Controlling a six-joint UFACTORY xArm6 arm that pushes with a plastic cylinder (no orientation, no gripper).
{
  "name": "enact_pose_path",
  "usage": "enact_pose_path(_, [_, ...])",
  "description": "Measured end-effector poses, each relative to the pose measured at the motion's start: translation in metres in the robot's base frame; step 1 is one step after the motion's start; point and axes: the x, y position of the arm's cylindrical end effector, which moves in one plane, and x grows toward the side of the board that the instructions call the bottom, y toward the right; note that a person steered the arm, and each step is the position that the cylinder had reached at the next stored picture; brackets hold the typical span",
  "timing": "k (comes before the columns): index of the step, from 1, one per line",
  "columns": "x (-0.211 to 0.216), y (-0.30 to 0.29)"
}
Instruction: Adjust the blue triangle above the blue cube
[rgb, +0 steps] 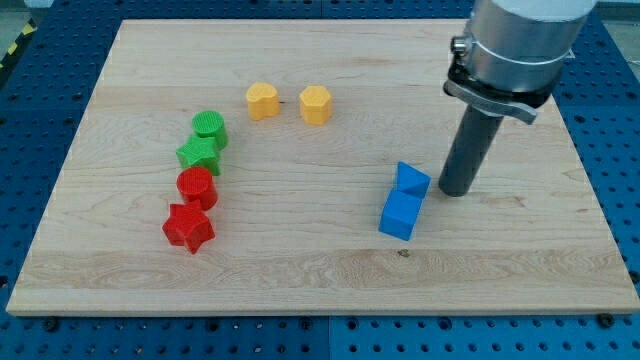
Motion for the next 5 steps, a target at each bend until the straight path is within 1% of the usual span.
enact_pose_path(1, [-0.001,-0.016])
enact_pose_path(3, [-0.004,-0.018])
enact_pose_path(5, [-0.076,-0.019])
